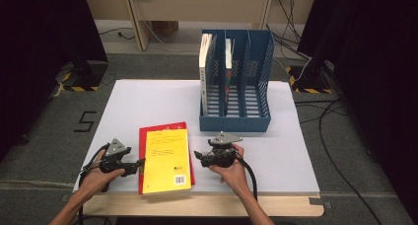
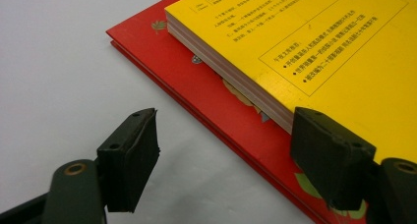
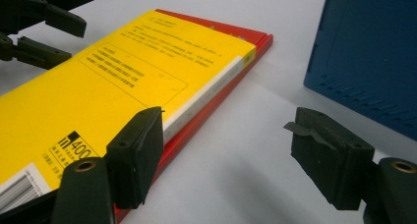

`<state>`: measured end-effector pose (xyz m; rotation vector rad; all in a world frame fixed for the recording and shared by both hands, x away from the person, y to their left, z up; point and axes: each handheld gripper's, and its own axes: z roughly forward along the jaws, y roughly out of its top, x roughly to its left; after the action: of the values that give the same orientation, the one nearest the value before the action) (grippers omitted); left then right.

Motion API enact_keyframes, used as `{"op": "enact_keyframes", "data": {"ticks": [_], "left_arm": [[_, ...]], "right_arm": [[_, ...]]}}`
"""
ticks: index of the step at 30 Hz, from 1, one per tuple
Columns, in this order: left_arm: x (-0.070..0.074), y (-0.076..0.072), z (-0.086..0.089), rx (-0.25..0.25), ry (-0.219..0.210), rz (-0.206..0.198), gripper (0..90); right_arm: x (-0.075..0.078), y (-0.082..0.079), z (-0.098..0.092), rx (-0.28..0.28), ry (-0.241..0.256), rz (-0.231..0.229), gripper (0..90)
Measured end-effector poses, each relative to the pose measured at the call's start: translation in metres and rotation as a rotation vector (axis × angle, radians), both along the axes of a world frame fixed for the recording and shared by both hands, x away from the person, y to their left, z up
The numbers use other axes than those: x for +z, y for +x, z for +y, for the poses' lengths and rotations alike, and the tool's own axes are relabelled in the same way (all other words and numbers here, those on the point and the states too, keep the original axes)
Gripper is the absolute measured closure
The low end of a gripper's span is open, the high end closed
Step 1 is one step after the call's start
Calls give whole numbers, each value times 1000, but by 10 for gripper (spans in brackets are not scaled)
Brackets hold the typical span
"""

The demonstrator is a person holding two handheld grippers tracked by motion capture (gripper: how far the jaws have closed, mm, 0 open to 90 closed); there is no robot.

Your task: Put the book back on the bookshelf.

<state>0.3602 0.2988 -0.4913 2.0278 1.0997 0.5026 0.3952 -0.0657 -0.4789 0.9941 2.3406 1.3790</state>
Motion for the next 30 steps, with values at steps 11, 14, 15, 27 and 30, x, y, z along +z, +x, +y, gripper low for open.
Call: {"op": "enact_keyframes", "data": {"ticks": [11, 14, 15, 27, 30], "left_arm": [[-1, 1, -6, -12, -14, 7, 239], [-1, 1, -8, -14, -16, 5, 238], [-1, 1, -8, -14, -16, 5, 238], [-2, 2, -8, -12, -25, 13, 232], [-2, 2, -8, -10, -24, 15, 222]], "right_arm": [[-4, 0, 17, 44, 16, 48, 286], [-7, 0, 23, 58, 4, 64, 275], [-7, 1, 25, 62, 6, 77, 275], [-19, 9, 35, 76, 48, 168, 247], [-22, 10, 38, 79, 70, 186, 242]]}}
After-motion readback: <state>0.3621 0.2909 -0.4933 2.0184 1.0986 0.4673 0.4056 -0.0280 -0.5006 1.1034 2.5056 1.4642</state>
